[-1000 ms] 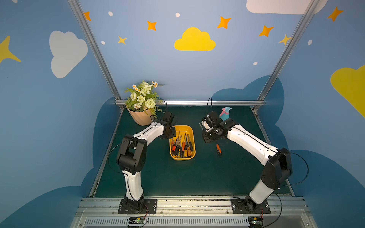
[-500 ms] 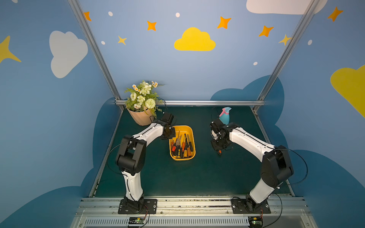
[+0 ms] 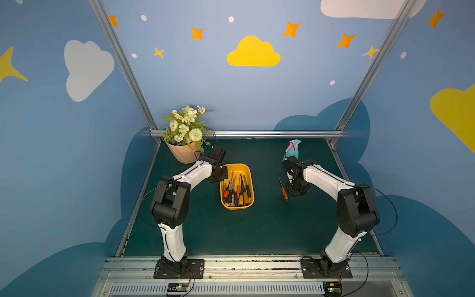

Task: Take out the screwdriver from the storage box
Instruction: Place the screwdriver at the center of the board.

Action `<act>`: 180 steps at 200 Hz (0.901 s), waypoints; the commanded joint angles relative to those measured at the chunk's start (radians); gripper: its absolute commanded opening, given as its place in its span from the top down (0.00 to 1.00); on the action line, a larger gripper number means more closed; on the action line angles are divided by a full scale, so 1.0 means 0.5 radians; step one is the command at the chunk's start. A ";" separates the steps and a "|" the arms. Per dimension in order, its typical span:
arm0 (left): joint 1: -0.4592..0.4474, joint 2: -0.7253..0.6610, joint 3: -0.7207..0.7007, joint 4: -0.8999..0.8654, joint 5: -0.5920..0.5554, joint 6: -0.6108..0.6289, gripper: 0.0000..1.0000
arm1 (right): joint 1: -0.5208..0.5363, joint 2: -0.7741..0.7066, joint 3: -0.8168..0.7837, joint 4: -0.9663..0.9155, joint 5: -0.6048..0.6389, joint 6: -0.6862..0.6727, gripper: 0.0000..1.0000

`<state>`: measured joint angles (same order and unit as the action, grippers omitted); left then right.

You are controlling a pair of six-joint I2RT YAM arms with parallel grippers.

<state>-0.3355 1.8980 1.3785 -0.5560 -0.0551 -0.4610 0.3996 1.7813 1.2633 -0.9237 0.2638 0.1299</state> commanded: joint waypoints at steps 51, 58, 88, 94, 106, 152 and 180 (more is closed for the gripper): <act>0.001 -0.089 0.012 0.017 0.101 -0.042 0.97 | -0.058 0.204 0.022 0.132 -0.091 -0.091 1.00; 0.002 -0.086 0.008 0.017 0.103 -0.051 0.98 | -0.062 0.218 0.026 0.137 -0.098 -0.091 1.00; 0.002 -0.069 -0.002 0.022 0.125 -0.075 0.98 | -0.081 0.277 0.036 0.159 -0.135 -0.091 1.00; 0.002 -0.064 -0.002 0.022 0.126 -0.078 0.98 | -0.084 0.284 0.036 0.169 -0.145 -0.091 1.00; 0.002 -0.058 -0.002 0.022 0.135 -0.081 0.97 | -0.090 0.288 0.036 0.187 -0.169 -0.087 1.00; 0.002 -0.041 0.004 0.026 0.174 -0.104 0.98 | -0.097 0.317 0.059 0.227 -0.264 -0.085 1.00; 0.002 -0.033 -0.002 0.027 0.195 -0.123 0.98 | -0.084 0.327 0.063 0.232 -0.317 -0.085 1.00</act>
<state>-0.3359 1.8980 1.3739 -0.5575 -0.0269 -0.4873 0.3550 1.9209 1.2736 -0.8299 0.1547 0.0914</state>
